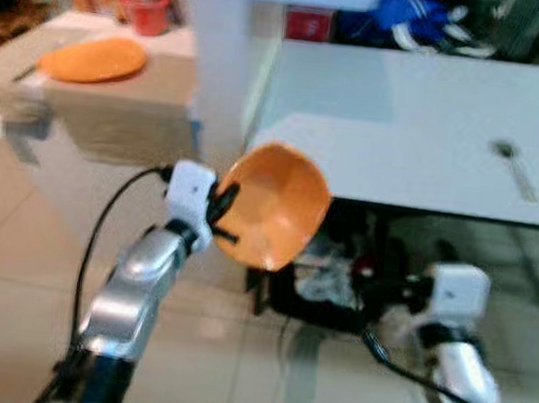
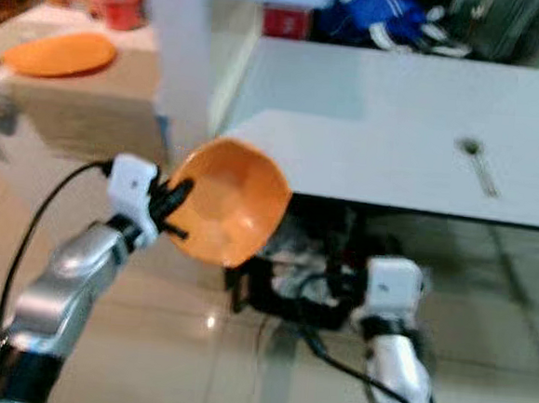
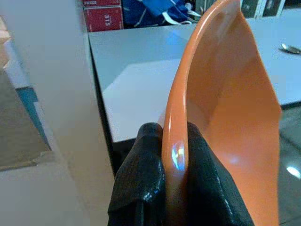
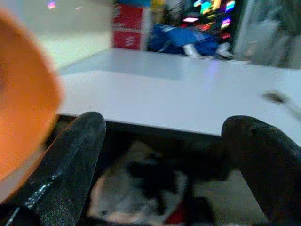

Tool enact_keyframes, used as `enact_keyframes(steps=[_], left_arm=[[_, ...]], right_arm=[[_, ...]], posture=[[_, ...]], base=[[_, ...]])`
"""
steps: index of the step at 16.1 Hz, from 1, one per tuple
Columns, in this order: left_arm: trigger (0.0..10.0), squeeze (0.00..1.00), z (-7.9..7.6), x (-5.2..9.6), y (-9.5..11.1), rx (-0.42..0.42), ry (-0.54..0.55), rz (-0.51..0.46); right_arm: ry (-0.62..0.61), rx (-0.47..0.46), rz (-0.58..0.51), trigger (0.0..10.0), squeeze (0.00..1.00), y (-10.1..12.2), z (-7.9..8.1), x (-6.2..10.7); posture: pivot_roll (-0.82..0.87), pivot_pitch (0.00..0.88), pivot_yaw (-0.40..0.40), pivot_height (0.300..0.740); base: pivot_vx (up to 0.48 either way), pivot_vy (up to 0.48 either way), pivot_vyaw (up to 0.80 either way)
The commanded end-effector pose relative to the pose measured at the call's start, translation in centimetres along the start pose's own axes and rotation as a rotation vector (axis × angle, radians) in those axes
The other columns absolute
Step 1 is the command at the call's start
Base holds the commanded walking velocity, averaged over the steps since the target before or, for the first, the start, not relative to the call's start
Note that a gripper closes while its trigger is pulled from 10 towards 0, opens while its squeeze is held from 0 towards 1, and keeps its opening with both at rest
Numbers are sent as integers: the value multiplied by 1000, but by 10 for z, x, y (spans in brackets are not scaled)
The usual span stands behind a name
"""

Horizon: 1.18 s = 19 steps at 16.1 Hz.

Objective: Setting the table

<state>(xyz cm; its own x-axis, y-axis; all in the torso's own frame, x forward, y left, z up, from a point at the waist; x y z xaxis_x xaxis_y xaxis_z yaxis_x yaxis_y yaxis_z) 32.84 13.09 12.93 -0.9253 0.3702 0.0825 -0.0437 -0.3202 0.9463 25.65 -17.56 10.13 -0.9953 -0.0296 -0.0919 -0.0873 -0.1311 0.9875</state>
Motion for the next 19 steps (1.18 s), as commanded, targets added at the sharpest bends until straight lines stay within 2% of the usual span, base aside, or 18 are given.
enact_keyframes(steps=[1, 3, 4, 5, 7, 8, 9, 12, 15, 16, 19], left_arm=[[0, 0, 20, 13, -6, -48, 73, 21], [0, 0, 26, 29, -23, 7, 106, 81], [0, 0, 26, 31, -24, 16, 109, 84], [0, 0, 29, 42, -31, 56, 138, 99], [0, 0, 31, 54, -40, 73, 156, 124], [0, 0, 31, 65, -54, 118, 161, 168], [0, 0, 25, 71, -61, 120, 132, 185], [0, 0, 15, 55, -50, 86, 83, 134], [0, 0, 14, 42, -42, 81, 59, 111], [0, 0, 14, 33, -35, 73, 51, 91], [0, 0, 4, 29, -27, 62, 0, 56]], right_arm=[[33, -8, -12, 10000, 0, 4, 8, 3], [43, 4, 3, 10000, 0, 2, 8, 11], [43, 6, 5, 10000, 0, 2, 8, 11], [32, 7, 15, 10000, 0, 0, 6, 15], [24, 7, 22, 10000, 0, -2, 4, 17], [20, 7, 27, 10000, 0, -4, 2, 18], [15, 6, 32, 10000, 0, -7, 0, 18], [7, 12, 36, 10000, 0, -11, -5, 13], [-10, 8, 25, 10000, 0, -13, -8, 11], [-11, 7, 19, 10000, 0, -13, -9, 9], [-9, 11, 6, 10000, 0, -11, -9, 8]], posture=[[-109, 0, 47, 740], [-113, 0, 54, 740], [-113, 0, 54, 740], [-121, 0, 58, 740], [-122, 0, 59, 740], [-123, 0, 61, 740], [-122, 0, 58, 740], [-118, 0, 52, 740], [-122, 0, 55, 740], [-127, 0, 60, 740], [-127, 0, 60, 740]], base=[[0, -439, 0], [0, -439, 0], [0, -442, 0], [0, -461, 0], [0, -465, 0], [0, -469, 0], [0, -472, 0], [0, -472, 0], [0, -472, 0], [0, -465, 0], [0, -465, 0]])
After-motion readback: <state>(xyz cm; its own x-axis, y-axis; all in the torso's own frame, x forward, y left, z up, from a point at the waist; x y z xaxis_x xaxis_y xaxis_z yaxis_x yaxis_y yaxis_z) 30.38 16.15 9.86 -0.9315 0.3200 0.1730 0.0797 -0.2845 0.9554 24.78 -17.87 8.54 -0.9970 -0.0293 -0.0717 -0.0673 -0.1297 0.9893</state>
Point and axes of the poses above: a point about 5 cm out from each wrist's last joint towards the gripper, its own x axis pointing back from the gripper into the wrist, its own y axis along the axis of the wrist's last joint, z = x × y, the point moved 4 cm from there along -x, pointing out of the wrist towards the gripper, and after that the axes turned 14 degrees about -x, right-handed, at the moved point
